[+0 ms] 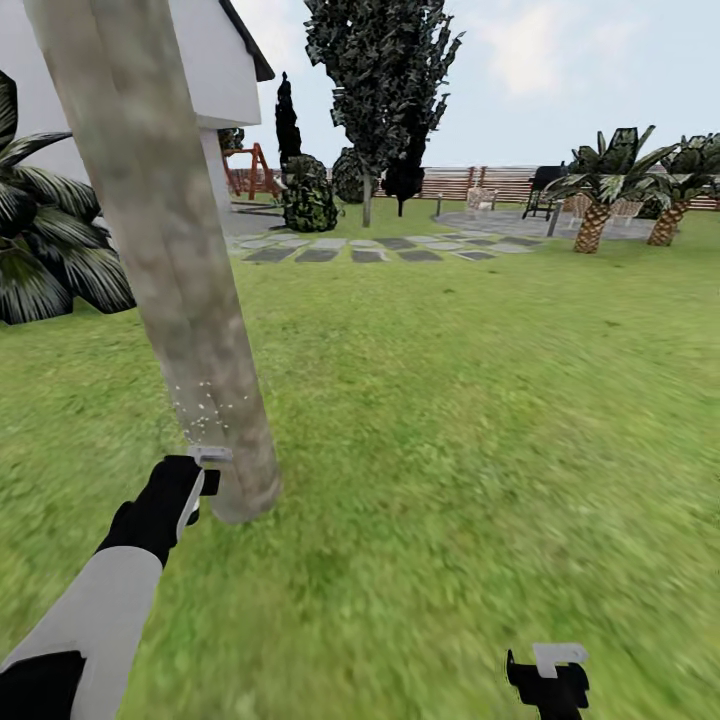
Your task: In the garden, pick up the pesticide atomizer on the floor and spray pesticide onto both trees until each tree trunk is fully covered.
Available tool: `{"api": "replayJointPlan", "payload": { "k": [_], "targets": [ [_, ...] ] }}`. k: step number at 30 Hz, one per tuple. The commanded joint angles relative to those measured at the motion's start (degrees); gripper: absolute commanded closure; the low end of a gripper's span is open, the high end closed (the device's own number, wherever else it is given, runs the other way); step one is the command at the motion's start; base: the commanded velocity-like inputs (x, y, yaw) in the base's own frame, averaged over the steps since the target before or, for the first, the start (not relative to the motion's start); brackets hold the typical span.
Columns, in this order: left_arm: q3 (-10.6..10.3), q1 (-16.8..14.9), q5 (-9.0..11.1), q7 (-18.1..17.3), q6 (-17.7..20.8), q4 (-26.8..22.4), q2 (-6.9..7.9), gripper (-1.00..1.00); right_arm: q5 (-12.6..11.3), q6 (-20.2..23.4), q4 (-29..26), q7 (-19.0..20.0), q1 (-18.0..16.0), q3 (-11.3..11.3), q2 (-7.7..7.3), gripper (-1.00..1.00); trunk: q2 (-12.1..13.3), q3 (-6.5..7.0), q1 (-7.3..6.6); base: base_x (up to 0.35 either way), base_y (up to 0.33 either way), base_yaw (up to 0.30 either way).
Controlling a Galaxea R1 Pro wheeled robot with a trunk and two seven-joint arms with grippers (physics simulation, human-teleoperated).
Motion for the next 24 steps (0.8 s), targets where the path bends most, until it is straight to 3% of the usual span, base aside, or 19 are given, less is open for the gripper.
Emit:
{"api": "replayJointPlan", "payload": {
  "k": [1, 12, 24],
  "targets": [
    [0.1, 0.0, -0.2, 0.0, 0.3, -0.1, 0.00, 1.00, 0.6, -0.2, 0.1, -0.2, -0.1, -0.4, 0.01, -1.00, 0.0, -0.05, -0.01, 0.000, -0.274, 0.000],
    [0.1, 0.0, -0.5, 0.0, 0.3, -0.1, 0.05, 1.00, 0.6, -0.2, 0.1, -0.2, -0.1, -0.3, 0.01, -1.00, 0.0, -0.05, -0.01, 0.000, -0.274, 0.003],
    [0.4, 0.0, -0.5, 0.0, 0.4, 0.0, 0.64, 1.00, 0.6, -0.2, 0.1, -0.2, -0.1, -0.3, 0.01, -1.00, 0.0, -0.05, -0.01, 0.117, -0.269, 0.256]
  ]
}}
